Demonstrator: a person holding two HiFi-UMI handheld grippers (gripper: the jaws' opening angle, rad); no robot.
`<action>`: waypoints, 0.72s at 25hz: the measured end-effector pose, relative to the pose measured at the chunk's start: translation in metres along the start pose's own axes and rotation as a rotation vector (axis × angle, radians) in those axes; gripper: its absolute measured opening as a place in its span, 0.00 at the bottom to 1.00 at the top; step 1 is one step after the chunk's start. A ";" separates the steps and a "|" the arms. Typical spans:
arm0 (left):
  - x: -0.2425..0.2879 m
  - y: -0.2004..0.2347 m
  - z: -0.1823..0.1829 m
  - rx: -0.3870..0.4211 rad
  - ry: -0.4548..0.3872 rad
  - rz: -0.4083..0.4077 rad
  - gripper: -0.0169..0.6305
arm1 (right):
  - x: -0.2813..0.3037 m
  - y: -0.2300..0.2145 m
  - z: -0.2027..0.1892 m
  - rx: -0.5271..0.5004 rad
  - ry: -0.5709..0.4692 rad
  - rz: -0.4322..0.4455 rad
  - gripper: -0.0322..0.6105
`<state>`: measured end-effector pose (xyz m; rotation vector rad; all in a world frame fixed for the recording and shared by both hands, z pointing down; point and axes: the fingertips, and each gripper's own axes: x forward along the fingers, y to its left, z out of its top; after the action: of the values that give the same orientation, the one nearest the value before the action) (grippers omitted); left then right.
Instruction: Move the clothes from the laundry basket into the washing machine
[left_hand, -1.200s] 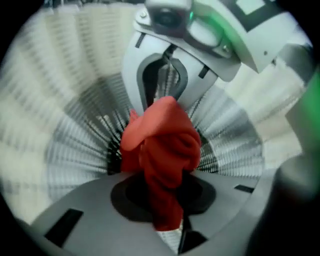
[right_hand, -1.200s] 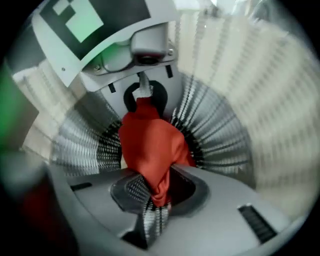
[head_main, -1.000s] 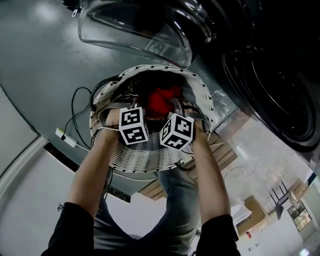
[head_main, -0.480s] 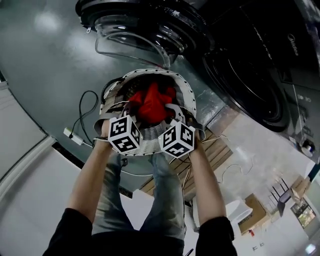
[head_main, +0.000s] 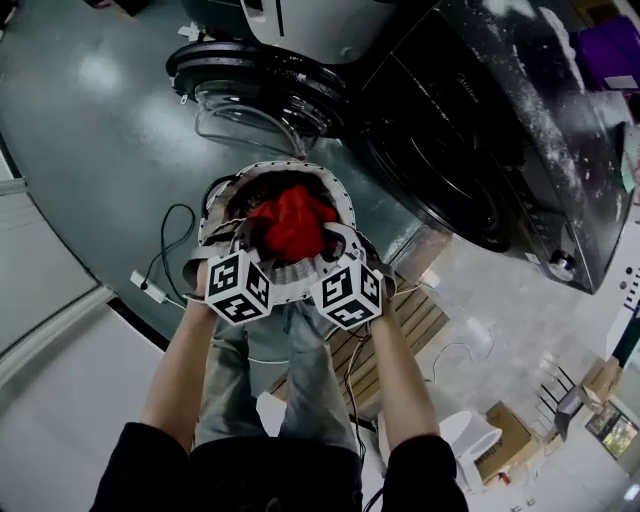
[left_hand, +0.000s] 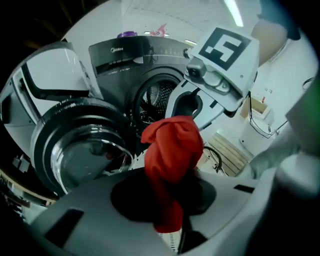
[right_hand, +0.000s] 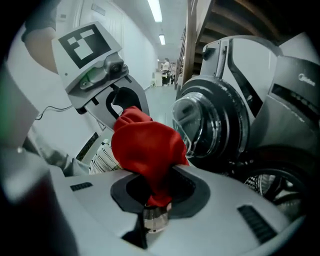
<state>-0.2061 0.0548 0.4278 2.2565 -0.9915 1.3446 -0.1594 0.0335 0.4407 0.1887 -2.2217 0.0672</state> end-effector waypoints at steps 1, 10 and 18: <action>-0.008 0.000 0.010 0.003 -0.007 0.012 0.19 | -0.011 -0.003 0.004 0.005 -0.011 -0.006 0.15; -0.089 0.007 0.098 0.073 -0.108 0.114 0.19 | -0.114 -0.034 0.053 0.005 -0.098 -0.133 0.15; -0.164 0.019 0.161 0.241 -0.223 0.165 0.19 | -0.197 -0.050 0.107 -0.024 -0.131 -0.314 0.15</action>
<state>-0.1687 0.0112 0.2043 2.6000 -1.1668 1.3633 -0.1161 -0.0063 0.2185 0.5392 -2.2944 -0.1469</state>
